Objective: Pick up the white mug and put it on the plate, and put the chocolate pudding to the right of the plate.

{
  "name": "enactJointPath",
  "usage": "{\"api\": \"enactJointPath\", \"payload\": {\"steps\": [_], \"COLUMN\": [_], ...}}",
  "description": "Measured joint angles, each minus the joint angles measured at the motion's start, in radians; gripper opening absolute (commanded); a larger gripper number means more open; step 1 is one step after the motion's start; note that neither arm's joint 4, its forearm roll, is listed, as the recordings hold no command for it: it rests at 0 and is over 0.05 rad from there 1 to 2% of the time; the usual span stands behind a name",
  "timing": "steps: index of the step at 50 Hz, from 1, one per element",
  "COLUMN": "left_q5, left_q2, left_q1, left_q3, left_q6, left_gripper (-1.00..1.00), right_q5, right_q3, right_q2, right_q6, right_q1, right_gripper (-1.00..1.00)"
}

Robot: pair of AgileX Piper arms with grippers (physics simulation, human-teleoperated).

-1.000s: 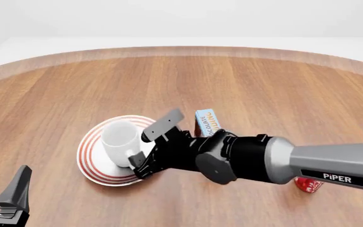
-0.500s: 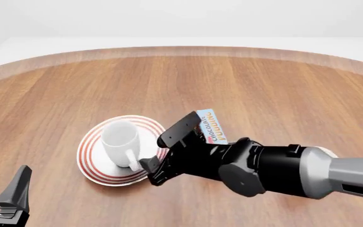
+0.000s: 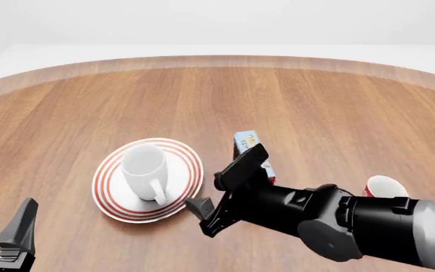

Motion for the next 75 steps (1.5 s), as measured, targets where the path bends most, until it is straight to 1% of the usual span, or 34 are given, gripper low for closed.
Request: {"api": "enactJointPath", "payload": {"steps": [24,43,59,69,75], "left_q5": [0.000,0.000,0.000,0.000,0.000], "left_q2": [0.000,0.000,0.000,0.000,0.000], "left_q1": [0.000,0.000,0.000,0.000,0.000], "left_q3": [0.000,0.000,0.000,0.000,0.000], "left_q6": [0.000,0.000,0.000,0.000,0.000], "left_gripper": [1.00,1.00,1.00,1.00,1.00], "right_q5": [-0.095,-0.133,-0.127,-0.097,-0.057], "right_q3": [0.202,0.355,0.474,0.534,0.564], "right_q2": [-0.179,-0.332,-0.489,-0.593,-0.671], "right_q6": [-0.012,0.007,0.027,0.036,0.040], "right_q1": [-0.019,-0.051,-0.084,-0.105,-0.121], "right_gripper": [1.00,1.00,1.00,1.00,1.00]}}
